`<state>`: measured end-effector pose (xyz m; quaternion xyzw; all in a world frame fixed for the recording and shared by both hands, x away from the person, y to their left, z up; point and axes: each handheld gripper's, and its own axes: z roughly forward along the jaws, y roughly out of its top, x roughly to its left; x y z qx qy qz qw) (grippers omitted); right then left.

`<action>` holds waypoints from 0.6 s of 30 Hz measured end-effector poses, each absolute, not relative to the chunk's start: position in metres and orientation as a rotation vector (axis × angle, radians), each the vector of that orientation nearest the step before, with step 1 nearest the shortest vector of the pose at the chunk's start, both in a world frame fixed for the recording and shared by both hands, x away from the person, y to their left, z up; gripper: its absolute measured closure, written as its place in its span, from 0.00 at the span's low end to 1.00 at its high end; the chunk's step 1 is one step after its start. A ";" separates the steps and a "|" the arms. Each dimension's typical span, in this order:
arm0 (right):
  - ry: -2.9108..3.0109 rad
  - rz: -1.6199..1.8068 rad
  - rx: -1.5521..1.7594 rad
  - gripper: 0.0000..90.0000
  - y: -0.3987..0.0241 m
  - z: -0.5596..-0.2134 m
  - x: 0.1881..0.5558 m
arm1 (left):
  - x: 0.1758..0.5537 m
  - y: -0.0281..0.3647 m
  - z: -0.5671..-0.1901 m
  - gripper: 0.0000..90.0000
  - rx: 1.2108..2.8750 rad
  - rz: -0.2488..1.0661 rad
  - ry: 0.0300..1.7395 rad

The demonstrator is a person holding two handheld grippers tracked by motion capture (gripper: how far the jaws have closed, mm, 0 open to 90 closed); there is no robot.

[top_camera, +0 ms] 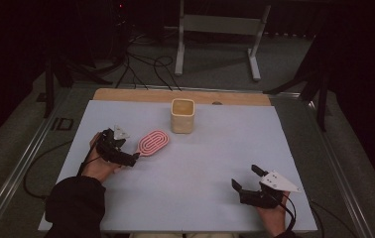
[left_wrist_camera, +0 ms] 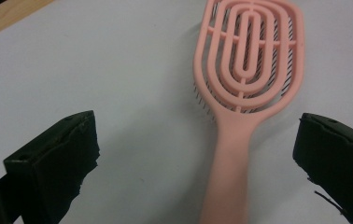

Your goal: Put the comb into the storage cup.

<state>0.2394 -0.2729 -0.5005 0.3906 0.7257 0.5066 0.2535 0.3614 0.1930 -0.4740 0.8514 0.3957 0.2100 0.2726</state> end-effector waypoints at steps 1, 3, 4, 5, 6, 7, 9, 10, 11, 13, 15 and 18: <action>1.973 1.376 1.061 0.10 -0.273 -0.501 0.240 | 0.362 0.192 -0.474 0.01 2.295 0.562 1.069; 1.974 1.374 1.058 0.10 -0.273 -0.501 0.240 | 0.364 0.191 -0.475 0.01 2.312 0.555 1.066; 1.974 1.374 1.059 0.10 -0.273 -0.501 0.240 | 0.365 0.191 -0.475 0.01 2.319 0.552 1.064; 1.975 1.371 1.056 0.10 -0.273 -0.501 0.240 | 0.366 0.190 -0.475 0.01 2.327 0.550 1.065; 1.977 1.370 1.057 0.10 -0.273 -0.501 0.240 | 0.367 0.189 -0.476 0.01 2.334 0.549 1.062; 1.976 1.372 1.059 0.10 -0.273 -0.501 0.240 | 0.368 0.189 -0.476 0.01 2.333 0.548 1.065; 1.974 1.372 1.059 0.10 -0.273 -0.501 0.240 | 0.369 0.188 -0.477 0.02 2.341 0.539 1.071; 1.974 1.372 1.059 0.10 -0.273 -0.501 0.240 | 0.369 0.188 -0.477 0.02 2.341 0.539 1.071; 1.972 1.374 1.058 0.10 -0.273 -0.501 0.240 | 0.370 0.187 -0.478 0.02 2.347 0.535 1.072; 1.974 1.372 1.060 0.10 -0.273 -0.501 0.240 | 0.372 0.186 -0.479 0.03 2.359 0.525 1.072; 1.975 1.371 1.060 0.10 -0.273 -0.501 0.240 | 0.373 0.184 -0.480 0.03 2.374 0.513 1.070; 1.975 1.370 1.059 0.10 -0.273 -0.501 0.240 | 0.375 0.181 -0.481 0.03 2.392 0.495 1.070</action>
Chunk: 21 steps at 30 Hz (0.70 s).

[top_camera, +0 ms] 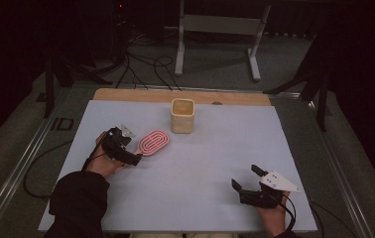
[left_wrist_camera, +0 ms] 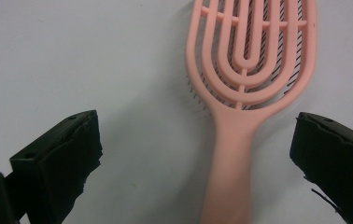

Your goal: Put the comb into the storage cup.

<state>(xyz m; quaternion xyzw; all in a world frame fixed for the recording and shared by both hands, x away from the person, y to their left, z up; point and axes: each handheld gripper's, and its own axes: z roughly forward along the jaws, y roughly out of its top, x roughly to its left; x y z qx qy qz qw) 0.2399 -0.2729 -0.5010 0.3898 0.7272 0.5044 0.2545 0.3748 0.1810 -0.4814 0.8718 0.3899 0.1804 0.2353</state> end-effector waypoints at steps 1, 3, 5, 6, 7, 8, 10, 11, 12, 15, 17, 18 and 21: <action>1.975 1.371 1.060 0.10 -0.273 -0.501 0.240 | 0.375 0.180 -0.482 0.03 2.401 0.490 1.067; 1.975 1.371 1.061 0.10 -0.273 -0.501 0.240 | 0.376 0.178 -0.482 0.04 2.421 0.472 1.062; 1.975 1.372 1.061 0.10 -0.273 -0.501 0.240 | 0.377 0.175 -0.484 0.04 2.441 0.451 1.060; 1.976 1.371 1.061 0.10 -0.273 -0.501 0.240 | 0.377 0.174 -0.485 0.05 2.449 0.446 1.060; 1.976 1.371 1.062 0.10 -0.273 -0.501 0.240 | 0.378 0.173 -0.486 0.05 2.460 0.443 1.059; 1.977 1.370 1.062 0.10 -0.273 -0.501 0.240 | 0.378 0.173 -0.487 0.06 2.468 0.435 1.060; 1.976 1.370 1.062 0.10 -0.273 -0.501 0.240 | 0.378 0.172 -0.488 0.07 2.476 0.421 1.063; 1.976 1.369 1.062 0.10 -0.273 -0.501 0.240 | 0.378 0.171 -0.489 0.07 2.486 0.412 1.059; 1.977 1.371 1.062 0.10 -0.273 -0.501 0.240 | 0.378 0.170 -0.491 0.09 2.508 0.413 1.047; 1.977 1.372 1.063 0.10 -0.273 -0.502 0.240 | 0.378 0.168 -0.493 0.15 2.530 0.414 1.045; 1.976 1.371 1.063 0.10 -0.273 -0.501 0.240 | 0.378 0.166 -0.494 0.19 2.547 0.428 1.052; 1.976 1.369 1.064 0.10 -0.273 -0.501 0.240 | 0.378 0.166 -0.495 0.23 2.550 0.433 1.053; 1.977 1.370 1.064 0.10 -0.273 -0.502 0.240 | 0.379 0.164 -0.495 0.38 2.565 0.436 1.054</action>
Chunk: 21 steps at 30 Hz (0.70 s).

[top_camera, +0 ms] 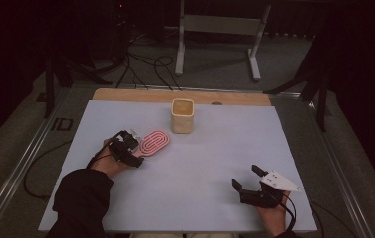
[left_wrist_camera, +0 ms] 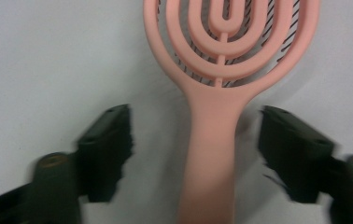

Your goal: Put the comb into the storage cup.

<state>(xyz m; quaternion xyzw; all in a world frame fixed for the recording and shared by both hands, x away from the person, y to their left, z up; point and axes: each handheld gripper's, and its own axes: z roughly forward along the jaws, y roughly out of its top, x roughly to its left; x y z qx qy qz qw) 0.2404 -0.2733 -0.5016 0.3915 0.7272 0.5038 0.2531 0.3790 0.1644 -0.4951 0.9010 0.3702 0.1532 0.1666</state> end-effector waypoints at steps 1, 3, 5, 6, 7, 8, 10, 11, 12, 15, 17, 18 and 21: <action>1.977 1.370 1.064 0.10 -0.273 -0.502 0.240 | 0.379 0.164 -0.495 0.42 2.570 0.428 1.038; 1.977 1.370 1.063 0.10 -0.273 -0.501 0.240 | 0.380 0.163 -0.496 0.50 2.588 0.415 1.033; 1.977 1.370 1.064 0.10 -0.274 -0.501 0.240 | 0.382 0.162 -0.495 0.58 2.589 0.401 1.034; 1.977 1.370 1.065 0.10 -0.274 -0.501 0.240 | 0.383 0.162 -0.495 0.61 2.595 0.393 1.033; 1.976 1.370 1.065 0.10 -0.274 -0.501 0.240 | 0.384 0.161 -0.494 0.64 2.602 0.387 1.034; 1.977 1.370 1.064 0.10 -0.274 -0.501 0.240 | 0.384 0.161 -0.494 0.67 2.605 0.383 1.035; 1.977 1.369 1.063 0.10 -0.274 -0.501 0.240 | 0.386 0.160 -0.494 0.71 2.614 0.376 1.037; 1.977 1.370 1.063 0.10 -0.274 -0.501 0.240 | 0.387 0.159 -0.494 0.73 2.614 0.373 1.040; 1.977 1.370 1.063 0.10 -0.274 -0.501 0.240 | 0.387 0.159 -0.494 0.73 2.618 0.366 1.042; 1.978 1.369 1.063 0.10 -0.274 -0.501 0.240 | 0.388 0.158 -0.494 0.74 2.620 0.356 1.049; 1.978 1.369 1.063 0.10 -0.274 -0.502 0.241 | 0.390 0.159 -0.493 0.74 2.619 0.318 1.072; 1.978 1.370 1.062 0.10 -0.273 -0.502 0.241 | 0.392 0.158 -0.492 0.75 2.633 0.301 1.074; 1.978 1.369 1.063 0.10 -0.273 -0.502 0.241 | 0.394 0.157 -0.492 0.75 2.649 0.270 1.081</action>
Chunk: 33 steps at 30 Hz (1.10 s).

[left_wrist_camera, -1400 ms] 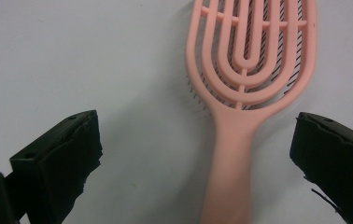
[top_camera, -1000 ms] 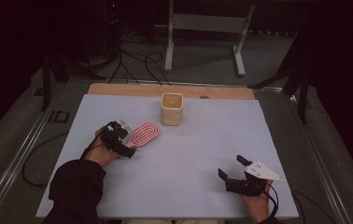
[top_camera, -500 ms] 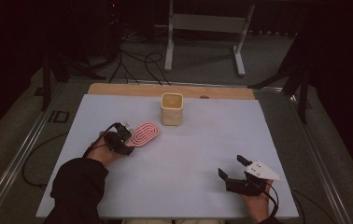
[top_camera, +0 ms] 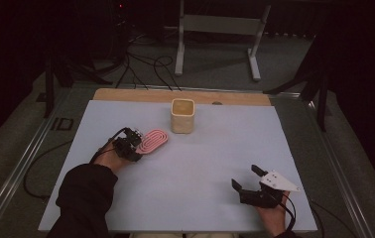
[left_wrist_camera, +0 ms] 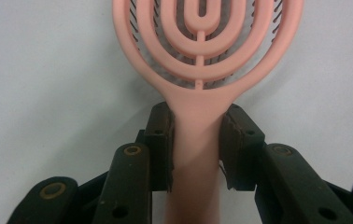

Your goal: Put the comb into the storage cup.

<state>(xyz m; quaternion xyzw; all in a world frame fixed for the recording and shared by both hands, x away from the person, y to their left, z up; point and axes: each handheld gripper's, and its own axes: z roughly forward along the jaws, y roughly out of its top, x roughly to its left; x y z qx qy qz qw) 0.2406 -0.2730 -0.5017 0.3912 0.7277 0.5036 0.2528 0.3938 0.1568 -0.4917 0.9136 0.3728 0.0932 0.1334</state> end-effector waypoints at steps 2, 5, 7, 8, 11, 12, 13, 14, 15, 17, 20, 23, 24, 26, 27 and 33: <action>1.979 1.368 1.066 0.10 -0.273 -0.502 0.241 | 0.397 0.157 -0.491 0.75 2.659 0.223 1.093; 1.982 1.364 1.067 0.10 -0.273 -0.502 0.241 | 0.401 0.159 -0.491 0.76 2.660 0.154 1.114; 1.983 1.365 1.066 0.10 -0.273 -0.502 0.241 | 0.403 0.158 -0.491 0.76 2.667 0.141 1.120; 1.984 1.362 1.066 0.10 -0.273 -0.502 0.241 | 0.403 0.158 -0.490 0.77 2.675 0.141 1.116; 1.982 1.362 1.065 0.10 -0.273 -0.501 0.241 | 0.403 0.157 -0.490 0.77 2.681 0.145 1.111; 1.981 1.364 1.064 0.10 -0.273 -0.501 0.241 | 0.403 0.157 -0.490 0.77 2.687 0.147 1.102; 1.980 1.367 1.063 0.10 -0.273 -0.502 0.241 | 0.402 0.157 -0.490 0.77 2.686 0.151 1.096; 1.980 1.369 1.063 0.10 -0.273 -0.502 0.241 | 0.402 0.157 -0.490 0.78 2.683 0.156 1.098; 1.980 1.367 1.063 0.10 -0.274 -0.501 0.241 | 0.401 0.156 -0.490 0.78 2.679 0.162 1.099; 1.980 1.364 1.063 0.10 -0.274 -0.501 0.241 | 0.401 0.157 -0.490 0.78 2.679 0.168 1.093; 1.981 1.364 1.069 0.10 -0.274 -0.502 0.241 | 0.400 0.158 -0.490 0.78 2.665 0.181 1.098; 1.979 1.365 1.070 0.10 -0.274 -0.502 0.241 | 0.399 0.158 -0.490 0.78 2.660 0.203 1.100; 1.980 1.364 1.069 0.10 -0.274 -0.502 0.241 | 0.399 0.158 -0.490 0.78 2.660 0.203 1.100; 1.979 1.366 1.071 0.10 -0.274 -0.502 0.241 | 0.398 0.159 -0.489 0.78 2.633 0.234 1.107; 1.981 1.365 1.070 0.10 -0.274 -0.502 0.241 | 0.397 0.160 -0.488 0.78 2.631 0.237 1.108; 1.981 1.365 1.071 0.10 -0.274 -0.502 0.241 | 0.394 0.162 -0.481 0.78 2.586 0.271 1.109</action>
